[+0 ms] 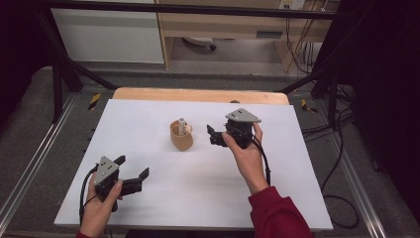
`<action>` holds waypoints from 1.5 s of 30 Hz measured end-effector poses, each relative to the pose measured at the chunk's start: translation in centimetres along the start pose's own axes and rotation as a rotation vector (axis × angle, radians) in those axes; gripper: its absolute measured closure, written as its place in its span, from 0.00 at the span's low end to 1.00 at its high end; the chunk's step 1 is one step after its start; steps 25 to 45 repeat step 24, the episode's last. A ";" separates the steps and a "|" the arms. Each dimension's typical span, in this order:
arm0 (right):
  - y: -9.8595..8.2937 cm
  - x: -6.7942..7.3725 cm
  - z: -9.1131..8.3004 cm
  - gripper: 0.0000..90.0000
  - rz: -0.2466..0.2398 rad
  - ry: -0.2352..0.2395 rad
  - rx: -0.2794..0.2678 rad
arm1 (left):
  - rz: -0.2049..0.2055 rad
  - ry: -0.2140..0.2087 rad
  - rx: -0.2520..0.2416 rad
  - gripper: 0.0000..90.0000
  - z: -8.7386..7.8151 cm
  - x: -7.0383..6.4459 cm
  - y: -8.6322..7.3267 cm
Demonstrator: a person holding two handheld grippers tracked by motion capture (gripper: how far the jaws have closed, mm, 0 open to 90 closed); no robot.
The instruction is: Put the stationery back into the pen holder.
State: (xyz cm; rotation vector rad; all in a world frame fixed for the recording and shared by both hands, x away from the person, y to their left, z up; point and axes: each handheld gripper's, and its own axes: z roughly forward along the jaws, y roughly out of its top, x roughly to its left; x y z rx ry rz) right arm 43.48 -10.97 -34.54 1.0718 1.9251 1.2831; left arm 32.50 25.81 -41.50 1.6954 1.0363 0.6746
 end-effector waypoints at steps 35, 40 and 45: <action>-12.0 -6.2 -10.5 0.06 0.073 -0.060 0.026 | -0.029 -0.009 0.003 0.06 -1.8 0.7 -0.4; -12.0 -6.2 -10.5 0.06 0.073 -0.060 0.026 | -0.029 -0.009 0.003 0.06 -1.8 0.7 -0.4; -12.0 -6.2 -10.5 0.06 0.073 -0.060 0.026 | -0.029 -0.009 0.003 0.06 -1.8 0.7 -0.4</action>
